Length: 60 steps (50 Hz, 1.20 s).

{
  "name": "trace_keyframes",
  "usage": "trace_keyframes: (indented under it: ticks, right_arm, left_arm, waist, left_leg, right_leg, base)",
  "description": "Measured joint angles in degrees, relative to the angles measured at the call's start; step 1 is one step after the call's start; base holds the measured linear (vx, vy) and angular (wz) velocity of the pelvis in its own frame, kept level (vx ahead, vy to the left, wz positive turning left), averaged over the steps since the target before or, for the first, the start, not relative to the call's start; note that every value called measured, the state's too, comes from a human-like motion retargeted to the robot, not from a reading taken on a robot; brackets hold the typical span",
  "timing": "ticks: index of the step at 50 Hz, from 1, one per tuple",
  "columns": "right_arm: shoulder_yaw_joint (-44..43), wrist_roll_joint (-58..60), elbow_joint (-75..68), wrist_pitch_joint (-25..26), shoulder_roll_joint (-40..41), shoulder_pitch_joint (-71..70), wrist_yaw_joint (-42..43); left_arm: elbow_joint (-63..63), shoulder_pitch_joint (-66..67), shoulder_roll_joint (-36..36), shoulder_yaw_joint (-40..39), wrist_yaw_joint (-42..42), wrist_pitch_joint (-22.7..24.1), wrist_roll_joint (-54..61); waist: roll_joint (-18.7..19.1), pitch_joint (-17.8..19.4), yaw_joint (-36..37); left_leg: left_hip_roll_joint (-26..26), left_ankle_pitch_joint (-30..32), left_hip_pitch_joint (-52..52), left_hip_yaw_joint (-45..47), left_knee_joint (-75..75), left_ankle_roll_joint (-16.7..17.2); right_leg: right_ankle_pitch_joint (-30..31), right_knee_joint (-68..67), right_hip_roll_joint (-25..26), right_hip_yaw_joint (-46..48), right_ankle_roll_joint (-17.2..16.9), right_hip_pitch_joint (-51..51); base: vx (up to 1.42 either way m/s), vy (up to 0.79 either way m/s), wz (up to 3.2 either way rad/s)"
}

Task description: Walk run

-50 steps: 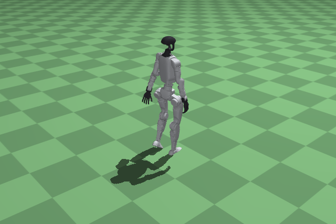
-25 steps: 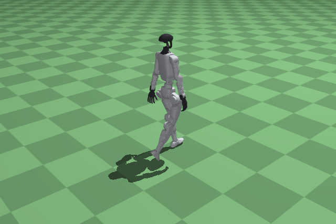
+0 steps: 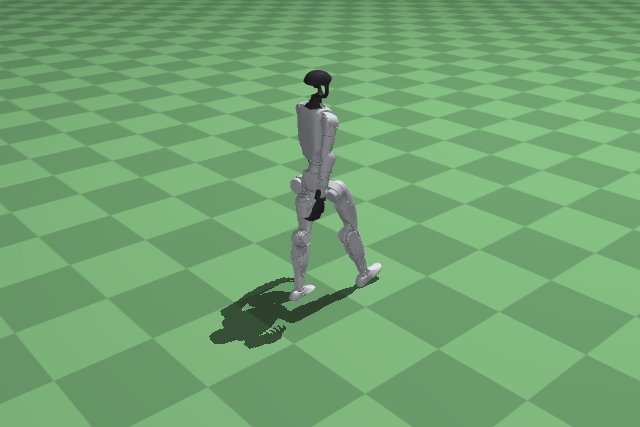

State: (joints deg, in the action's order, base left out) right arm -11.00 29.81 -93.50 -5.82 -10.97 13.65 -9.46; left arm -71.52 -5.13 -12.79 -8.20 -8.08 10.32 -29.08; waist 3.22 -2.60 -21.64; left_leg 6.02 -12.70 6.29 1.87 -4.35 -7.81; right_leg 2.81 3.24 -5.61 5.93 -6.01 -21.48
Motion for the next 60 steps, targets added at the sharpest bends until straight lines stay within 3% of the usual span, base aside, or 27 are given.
trace_keyframes:
  ticks: [2,3,5,10,12,14,15,18,23,28,32,35,37,40,42,45,46,48,50,53,57,60]
  right_arm:
    - [-0.48,-0.4,0.47,0.08,0.01,-1.02,0.71]
    - [-0.79,-0.77,0.65,0.05,0.05,-1.49,1.15]
    - [-1.12,-1.76,0.97,-0.11,0.16,-2.44,2.25]
    - [-1.6,-3.95,1.56,-0.08,0.67,-5.99,5.33]
    - [-1.35,-4.46,2.65,-0.07,0.98,-8.3,6.0]
    - [-0.3,-5.22,4.39,0.01,1.34,-10.49,6.52]
    - [0.27,-5.52,5.37,0.22,1.54,-11.6,6.78]
    - [0.88,-4.35,8.76,1.52,2.13,-15.33,8.21]
    - [3.01,-2.49,16.01,1.53,2.4,-19.88,9.85]
    - [4.82,-1.22,22.31,0.87,1.99,-23.32,10.63]
    - [5.48,-0.79,24.74,0.89,1.35,-24.49,11.0]
    - [6.04,-1.13,24.53,0.64,1.08,-24.23,11.05]
    - [6.15,-1.33,22.95,0.34,1.08,-23.54,10.99]
    - [5.87,-0.86,19.01,0.15,1.3,-21.71,9.95]
    - [5.64,0.18,15.77,0.5,1.42,-19.7,8.67]
    - [5.24,2.27,9.84,1.62,1.78,-16.9,7.66]
    - [5.09,2.59,7.66,1.64,1.85,-16.23,7.61]
    - [5.15,3.09,3.6,0.99,1.93,-15.06,7.44]
    - [4.83,3.9,0.82,0.53,1.95,-13.76,7.04]
    - [3.26,4.38,0.33,1.1,2.17,-10.5,6.28]
    - [1.89,1.79,1.04,-1.01,2.25,-5.05,6.08]
    - [0.95,0.47,0.91,-1.21,2.15,-2.54,5.09]
  left_arm:
    - [-4.08,1.14,0.28,-0.03,-0.92,-0.22,-0.31]
    - [-6.35,1.9,0.46,0.08,-1.51,-0.44,-0.63]
    - [-10.87,3.93,0.81,0.19,-2.34,-1.16,-1.84]
    - [-19.96,10.1,2.85,-0.02,0.74,-4.86,-6.81]
    - [-22.0,11.97,3.4,-0.57,2.52,-5.31,-7.69]
    - [-22.94,13.88,3.83,-1.27,3.51,-5.02,-8.24]
    - [-23.11,14.85,4.05,-1.66,3.61,-4.9,-8.6]
    - [-23.2,17.19,4.88,-4.45,2.61,-4.95,-10.06]
    - [-24.72,19.71,5.19,-6.64,-1.89,-4.63,-8.68]
    - [-25.33,21.57,5.16,-8.67,-3.34,-4.92,-8.78]
    - [-25.5,22.51,5.46,-9.41,-3.24,-5.12,-8.48]
    - [-25.38,22.87,5.55,-9.44,-3.75,-5.06,-8.08]
    - [-25.16,22.85,5.56,-9.39,-3.41,-5.02,-7.86]
    - [-24.94,22.22,5.33,-9.51,-2.42,-5.14,-7.41]
    - [-24.99,21.24,4.93,-9.52,-1.83,-5.2,-6.68]
    - [-25.04,18.26,4.02,-9.48,-0.87,-5.53,-4.95]
    - [-24.69,16.71,3.57,-9.21,-0.22,-5.74,-4.33]
    - [-23.53,13.7,2.74,-8.66,1.42,-5.82,-2.87]
    - [-21.77,10.56,2.1,-7.86,2.9,-5.61,-1.25]
    - [-18.13,5.57,1.35,-6.85,3.86,-5.0,-0.39]
    - [-11.89,0.7,0.75,-4.48,4.58,-3.39,0.04]
    - [-6.97,-2.37,-0.14,-3.11,4.71,-2.46,0.33]
  waist:
    - [0.13,-1.1,-0.58]
    - [0.16,-1.69,-1.42]
    - [0.74,-2.69,-3.28]
    - [0.6,-3.82,-3.63]
    - [-1.58,-4.09,-2.84]
    - [-2.98,-4.09,-2.85]
    - [-3.32,-3.96,-3.24]
    - [-4.27,-3.01,-2.61]
    - [-5.32,-1.79,2.19]
    - [-4.1,0.42,5.26]
    - [-3.69,1.06,7.24]
    - [-4.24,0.67,7.88]
    - [-4.68,0.06,9.17]
    - [-5.06,-1.38,11.53]
    - [-5.45,-2.71,11.53]
    - [-6.09,-3.63,11.3]
    - [-5.26,-3.16,10.4]
    - [-3.62,-2.32,9.55]
    - [-2.42,-1.9,9.96]
    - [-1.38,-1.15,9.49]
    - [0.5,-0.44,4.4]
    - [-0.19,-0.27,1.86]
  left_leg:
    - [-0.15,1.21,0.85,0.15,-0.92,1.74]
    - [-0.19,2.53,1.3,-0.4,-1.59,2.8]
    - [-1.26,7.02,1.8,-1.6,-3.32,5.61]
    - [-3.75,29.14,-0.15,-1.83,-15.31,13.58]
    - [-2.52,36.01,-3.97,0.05,-25.15,14.62]
    - [-2.93,40.47,-8.71,1.93,-34.56,12.92]
    - [-3.91,40.33,-11.18,2.71,-38.62,11.42]
    - [-5.28,31.26,-17.72,4.79,-44.18,8.74]
    - [-5.05,18.92,-27.58,7.06,-37.49,7.6]
    - [-6.41,17.88,-31.57,10.08,-16.06,6.47]
    - [-2.72,13.02,-32.97,8.18,-0.93,6.82]
    - [-1.69,10.79,-32.94,9.96,4.25,7.17]
    - [-2.22,12.21,-32.6,10.88,1.73,4.14]
    - [-2.44,17.0,-31.52,11.27,0.0,2.39]
    - [-1.65,19.0,-29.95,10.19,-0.5,1.9]
    - [-0.79,16.81,-28.94,6.68,-3.24,-0.91]
    - [-1.44,15.5,-27.64,6.13,-3.81,-1.29]
    - [-3.52,13.32,-24.5,6.83,-3.92,-1.66]
    - [-4.43,11.32,-21.96,6.53,-3.8,-1.72]
    - [-4.6,9.65,-18.19,6.59,-2.82,-1.54]
    - [-3.55,8.55,-13.49,1.39,-0.89,-1.53]
    - [-1.38,7.35,-10.36,-0.58,0.16,-1.72]
  right_leg:
    - [1.81,-2.93,-0.07,2.7,2.57,0.35]
    - [3.38,-3.52,-0.58,4.87,1.45,0.62]
    - [6.23,-3.72,1.23,-2.09,1.68,1.96]
    - [3.18,-5.7,1.3,-0.99,6.74,6.63]
    - [1.81,-6.04,0.42,-0.62,8.94,8.36]
    - [-0.17,-6.25,0.3,-1.62,10.31,10.36]
    - [-1.18,-6.4,0.23,-1.07,10.76,11.42]
    - [-2.85,-6.01,1.09,-0.47,12.05,14.13]
    - [-4.94,-4.89,3.87,-3.47,13.53,17.81]
    - [-7.71,-4.51,8.29,-4.48,14.75,22.07]
    - [-9.76,-4.25,10.28,-4.79,15.2,25.64]
    - [-10.91,-5.04,10.15,-3.96,14.94,27.75]
    - [-10.26,-6.2,10.0,-4.48,14.01,28.77]
    - [-6.37,-8.17,9.68,-4.68,10.79,30.34]
    - [-0.07,-10.75,8.8,-2.6,7.45,30.81]
    - [14.83,-18.36,7.9,-3.63,1.21,29.68]
    - [18.18,-22.73,9.64,-4.82,-0.34,28.24]
    - [23.97,-31.72,12.42,-5.17,-2.63,24.91]
    - [25.81,-38.8,12.37,-3.83,-3.95,21.27]
    - [15.1,-44.36,10.72,-3.06,-1.13,15.43]
    - [3.83,-39.34,7.6,0.0,0.97,9.87]
    - [3.02,-27.31,3.31,1.15,-0.58,7.68]
  base:
    - [0.77,-0.42,0.24]
    - [0.76,-0.42,0.5]
    - [0.76,-0.45,0.48]
    - [0.76,-0.44,0.06]
    - [0.72,-0.38,-0.27]
    - [0.57,-0.32,0.07]
    - [0.55,-0.33,0.3]
    - [0.53,-0.31,-0.03]
    - [0.55,-0.25,-0.66]
    - [0.59,-0.2,-0.43]
    - [0.63,-0.11,-0.33]
    - [0.72,-0.08,-0.21]
    - [0.96,-0.06,-0.48]
    - [0.77,-0.06,-0.56]
    - [1.03,-0.03,-0.11]
    - [0.84,-0.04,0.13]
    - [0.92,-0.07,0.59]
    - [0.8,-0.09,0.38]
    - [0.59,-0.05,-0.23]
    - [0.72,-0.02,0.16]
    - [0.71,-0.08,1.15]
    - [0.5,-0.1,0.72]
